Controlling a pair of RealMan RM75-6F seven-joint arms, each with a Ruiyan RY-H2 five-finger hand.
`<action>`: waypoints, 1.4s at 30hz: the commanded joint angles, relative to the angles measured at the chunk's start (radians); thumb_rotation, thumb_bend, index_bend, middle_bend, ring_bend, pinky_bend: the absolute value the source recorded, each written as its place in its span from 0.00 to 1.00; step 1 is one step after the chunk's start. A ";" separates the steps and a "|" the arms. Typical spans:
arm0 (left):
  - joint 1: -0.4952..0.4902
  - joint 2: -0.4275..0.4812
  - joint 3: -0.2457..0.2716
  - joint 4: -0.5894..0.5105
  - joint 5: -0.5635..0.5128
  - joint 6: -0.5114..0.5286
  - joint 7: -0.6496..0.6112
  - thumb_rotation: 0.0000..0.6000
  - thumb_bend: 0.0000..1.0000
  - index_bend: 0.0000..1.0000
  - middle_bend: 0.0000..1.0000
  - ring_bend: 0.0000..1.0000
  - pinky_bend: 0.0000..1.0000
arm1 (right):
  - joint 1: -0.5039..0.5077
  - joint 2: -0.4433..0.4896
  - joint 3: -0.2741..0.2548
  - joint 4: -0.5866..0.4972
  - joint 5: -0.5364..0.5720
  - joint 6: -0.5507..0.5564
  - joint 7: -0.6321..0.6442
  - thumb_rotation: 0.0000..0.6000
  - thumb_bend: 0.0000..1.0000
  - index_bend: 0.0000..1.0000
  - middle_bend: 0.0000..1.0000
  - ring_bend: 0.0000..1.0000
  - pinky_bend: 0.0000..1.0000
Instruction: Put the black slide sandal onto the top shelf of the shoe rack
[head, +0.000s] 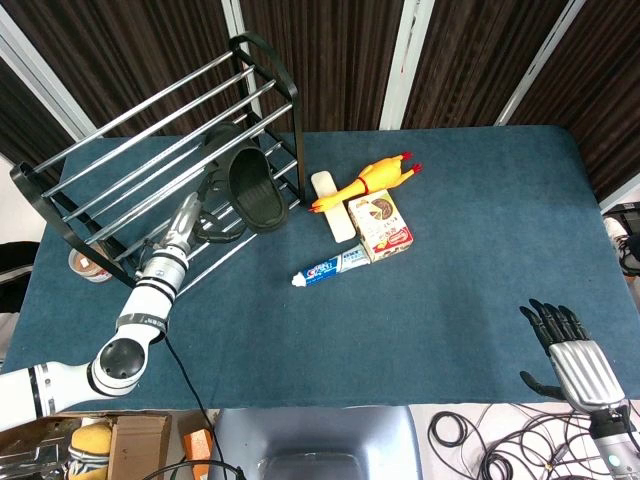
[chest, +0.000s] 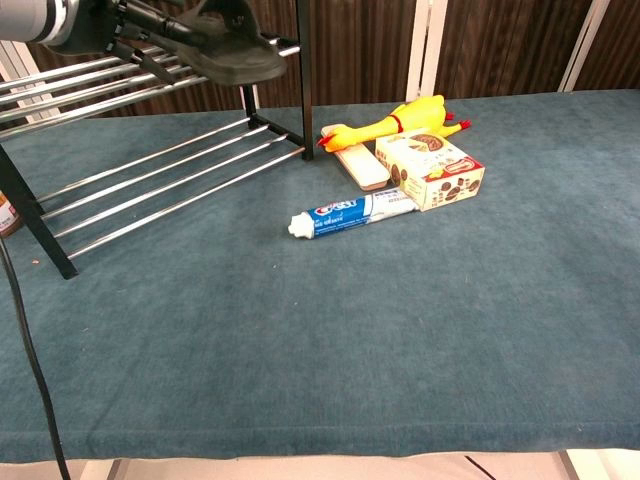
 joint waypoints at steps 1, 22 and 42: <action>-0.001 -0.012 -0.001 0.018 0.030 -0.023 -0.037 0.98 0.25 0.00 0.12 0.10 0.39 | 0.000 0.000 0.000 0.000 0.000 0.000 0.000 1.00 0.16 0.00 0.00 0.00 0.00; 0.068 0.005 0.102 -0.196 0.287 0.159 -0.063 0.71 0.32 0.00 0.23 0.23 0.51 | 0.000 -0.001 -0.001 -0.003 0.000 -0.004 -0.006 1.00 0.16 0.00 0.00 0.00 0.00; 0.020 -0.149 0.126 -0.096 0.455 -0.140 -0.313 1.00 0.34 0.00 0.08 0.05 0.31 | -0.001 0.008 -0.006 0.001 -0.014 0.004 0.019 1.00 0.16 0.00 0.00 0.00 0.00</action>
